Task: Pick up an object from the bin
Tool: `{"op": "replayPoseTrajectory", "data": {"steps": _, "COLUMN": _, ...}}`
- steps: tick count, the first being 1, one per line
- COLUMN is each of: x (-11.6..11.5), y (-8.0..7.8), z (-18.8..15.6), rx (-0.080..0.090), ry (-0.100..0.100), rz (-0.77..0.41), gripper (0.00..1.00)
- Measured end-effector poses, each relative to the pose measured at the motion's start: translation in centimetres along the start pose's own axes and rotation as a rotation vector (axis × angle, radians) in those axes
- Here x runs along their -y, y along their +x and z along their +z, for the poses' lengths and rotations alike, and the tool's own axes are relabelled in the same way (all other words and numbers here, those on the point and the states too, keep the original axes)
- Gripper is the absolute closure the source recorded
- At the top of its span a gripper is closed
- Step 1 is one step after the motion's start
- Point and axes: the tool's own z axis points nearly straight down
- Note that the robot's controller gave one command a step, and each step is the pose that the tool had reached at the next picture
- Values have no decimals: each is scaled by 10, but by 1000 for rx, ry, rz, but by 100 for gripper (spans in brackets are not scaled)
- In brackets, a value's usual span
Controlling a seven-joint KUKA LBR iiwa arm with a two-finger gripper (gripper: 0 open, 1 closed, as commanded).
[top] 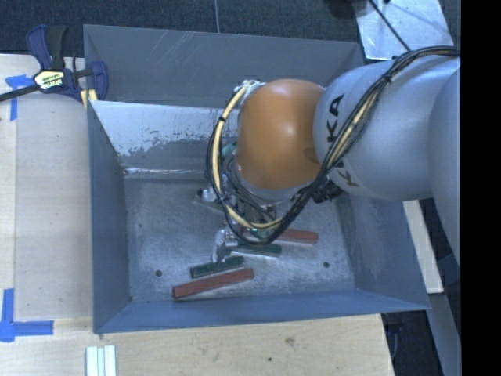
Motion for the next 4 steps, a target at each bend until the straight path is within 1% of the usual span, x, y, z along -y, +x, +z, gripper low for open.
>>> {"op": "replayPoseTrajectory", "data": {"steps": 1, "x": 1, "y": -2, "z": -4, "rx": 8, "ry": -1, "rz": 2, "gripper": 0}}
{"op": "replayPoseTrajectory", "data": {"steps": 2, "x": 16, "y": 31, "z": 76, "rx": 7, "ry": -1, "rz": 19, "gripper": 100}}
{"op": "replayPoseTrajectory", "data": {"steps": 3, "x": 16, "y": 31, "z": 76, "rx": 7, "ry": -1, "rz": 19, "gripper": 100}}
{"op": "replayPoseTrajectory", "data": {"steps": 4, "x": 17, "y": 31, "z": 35, "rx": -2, "ry": 1, "rz": 20, "gripper": 100}}
